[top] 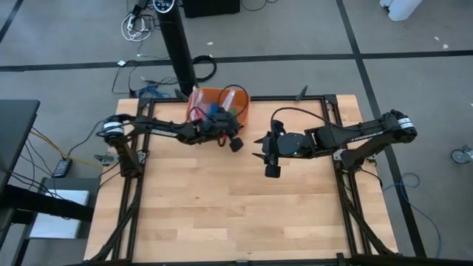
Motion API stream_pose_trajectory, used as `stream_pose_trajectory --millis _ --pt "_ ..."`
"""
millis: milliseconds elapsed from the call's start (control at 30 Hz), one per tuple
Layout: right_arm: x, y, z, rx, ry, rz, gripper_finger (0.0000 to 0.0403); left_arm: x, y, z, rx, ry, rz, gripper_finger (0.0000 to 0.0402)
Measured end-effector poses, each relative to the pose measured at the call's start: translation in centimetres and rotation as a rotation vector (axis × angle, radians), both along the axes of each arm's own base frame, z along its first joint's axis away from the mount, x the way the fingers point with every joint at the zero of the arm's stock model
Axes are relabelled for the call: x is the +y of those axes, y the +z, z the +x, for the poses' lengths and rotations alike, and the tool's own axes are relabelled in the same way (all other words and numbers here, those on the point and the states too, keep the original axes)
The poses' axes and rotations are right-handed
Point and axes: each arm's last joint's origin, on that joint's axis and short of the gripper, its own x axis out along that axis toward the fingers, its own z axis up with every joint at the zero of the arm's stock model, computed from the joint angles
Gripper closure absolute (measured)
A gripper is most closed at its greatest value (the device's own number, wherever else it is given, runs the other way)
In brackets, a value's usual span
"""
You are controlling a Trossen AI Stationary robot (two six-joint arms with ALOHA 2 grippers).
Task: Roll bandage
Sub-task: Move the orange bin to the top center of the table
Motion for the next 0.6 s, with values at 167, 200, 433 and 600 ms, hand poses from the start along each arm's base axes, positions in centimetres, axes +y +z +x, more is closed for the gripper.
stream_pose_trajectory --millis 167,200,433,600 --pt "0.3 -0.1 -0.5 0.029 0.000 0.016 0.0216 -0.6 0.1 2.1 0.000 -0.029 -0.032 0.0373" --pt "0.5 -0.2 -0.6 0.035 0.000 0.020 0.0216 -0.7 0.2 2.4 -0.003 -0.029 -0.039 0.0370" --pt "1.0 -0.2 -0.9 0.041 0.004 0.039 0.0215 -1.9 1.5 3.3 -0.032 -0.056 -0.051 0.0340" --pt "1.0 -0.3 -1.1 0.053 -0.006 0.053 0.0215 -2.3 2.3 3.8 -0.030 -0.107 -0.072 0.0302"
